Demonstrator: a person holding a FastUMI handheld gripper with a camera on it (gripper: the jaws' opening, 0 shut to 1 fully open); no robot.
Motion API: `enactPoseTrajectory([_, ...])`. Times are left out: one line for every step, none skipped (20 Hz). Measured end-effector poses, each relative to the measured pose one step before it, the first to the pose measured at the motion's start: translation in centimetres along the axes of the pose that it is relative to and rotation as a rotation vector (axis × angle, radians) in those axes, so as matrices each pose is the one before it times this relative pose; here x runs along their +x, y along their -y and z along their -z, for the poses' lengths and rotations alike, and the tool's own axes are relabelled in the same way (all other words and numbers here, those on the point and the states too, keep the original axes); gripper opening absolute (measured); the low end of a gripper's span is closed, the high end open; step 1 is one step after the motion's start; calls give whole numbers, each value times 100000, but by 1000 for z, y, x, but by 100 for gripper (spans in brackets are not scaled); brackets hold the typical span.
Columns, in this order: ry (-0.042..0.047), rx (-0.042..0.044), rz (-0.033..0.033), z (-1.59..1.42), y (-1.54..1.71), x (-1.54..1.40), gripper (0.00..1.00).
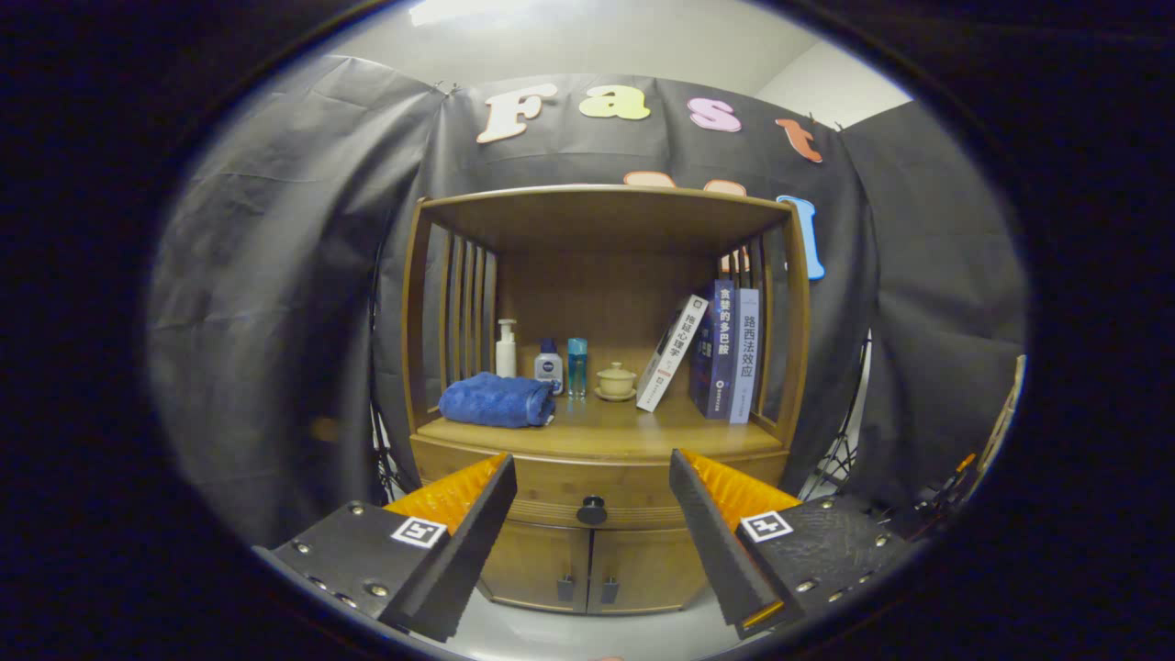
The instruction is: Pull open the drawer, take out the items inside it, and place them on the countertop above the cabinet.
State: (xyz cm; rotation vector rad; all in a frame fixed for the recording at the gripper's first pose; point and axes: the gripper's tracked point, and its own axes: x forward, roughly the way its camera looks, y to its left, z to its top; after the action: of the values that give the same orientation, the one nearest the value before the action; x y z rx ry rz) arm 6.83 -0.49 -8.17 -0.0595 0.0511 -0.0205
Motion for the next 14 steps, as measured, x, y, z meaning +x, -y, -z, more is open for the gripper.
enactPoseTrajectory([-550,-230,-723,394,-311,643,100])
enactPoseTrajectory([-611,-562,-608,524,-374,670,100])
enactPoseTrajectory([-781,-566,153,509,-169,707,100])
enactPoseTrajectory([-1194,-85,190,667,-74,770,100])
enactPoseTrajectory([-2086,670,536,867,-112,763,100])
enactPoseTrajectory([-2051,1405,788,1047,-91,900,100])
enactPoseTrajectory([-2026,1139,57,842,-264,913,100])
enactPoseTrajectory([-2129,567,436,842,-278,898,100])
enactPoseTrajectory([-1594,-148,247,740,-131,962,100])
enactPoseTrajectory([-1324,1,-80,639,-245,946,100])
enactPoseTrajectory([-1381,92,-523,587,-312,824,100])
enactPoseTrajectory([-470,374,2,623,-114,839,100])
enactPoseTrajectory([-388,-99,405,581,61,704,100])
enactPoseTrajectory([-255,-477,661,424,120,744,100])
